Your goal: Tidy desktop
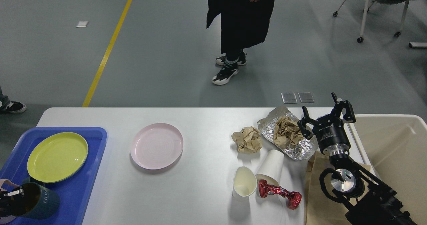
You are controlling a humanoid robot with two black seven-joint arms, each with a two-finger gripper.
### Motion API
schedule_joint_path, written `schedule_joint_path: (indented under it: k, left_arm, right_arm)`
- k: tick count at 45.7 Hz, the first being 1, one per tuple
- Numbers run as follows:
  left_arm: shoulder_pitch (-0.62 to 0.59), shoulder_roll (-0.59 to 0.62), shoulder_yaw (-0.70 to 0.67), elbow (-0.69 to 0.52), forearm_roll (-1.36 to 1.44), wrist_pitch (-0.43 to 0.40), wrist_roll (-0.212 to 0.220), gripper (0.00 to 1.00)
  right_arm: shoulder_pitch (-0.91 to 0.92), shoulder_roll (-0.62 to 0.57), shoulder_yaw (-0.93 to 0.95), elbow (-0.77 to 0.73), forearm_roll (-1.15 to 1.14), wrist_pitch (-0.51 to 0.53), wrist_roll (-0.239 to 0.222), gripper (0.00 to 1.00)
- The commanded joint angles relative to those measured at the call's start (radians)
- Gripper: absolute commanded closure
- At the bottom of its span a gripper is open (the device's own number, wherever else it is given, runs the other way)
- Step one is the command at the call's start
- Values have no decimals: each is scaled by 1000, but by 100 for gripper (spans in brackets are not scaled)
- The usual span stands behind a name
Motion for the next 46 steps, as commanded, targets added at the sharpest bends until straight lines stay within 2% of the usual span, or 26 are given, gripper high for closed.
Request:
schedule_joint_path:
  k: [1,3,6,9,13,14,16,23,43,46]
  left_arm:
    - [2,-1,-1,-4,2,-17,0,59]
    - [2,-1,2,-5,1,-40,0,76]
    - [3,-1,2,-4,-1,-67,0,78]
    - [3,-1,0,-1,-4,-70,-4,70]
    - [3,-1,-3,7,-8,-57,-10,35]
    - [2,-1,-4,10,-8,-53,-12,29]
    - [3,-1,-7,13,-8,-51,-15,24]
    - [2,-1,-6,11,-5,-56,-14,21]
    - [2,0,-10,11,-7,-65,-7,21]
    - [2,0,-9,10,-7,-73,-12,17]
  right_arm:
    - [0,0,-1,0,0,1,0,0]
    - [0,0,0,0,0,1,0,0]
    - [0,0,-1,0,0,1,0,0]
    - [0,0,-1,0,0,1,0,0]
    - [0,0,-1,0,0,-1,0,0]
    - [0,0,-1,0,0,1,0,0]
    - [0,0,-1,0,0,1,0,0]
    - [0,0,-1,0,0,-1,0,0]
    - [0,0,-1,0,0,1,0,0]
    - [0,0,-1,0,0,1,0,0]
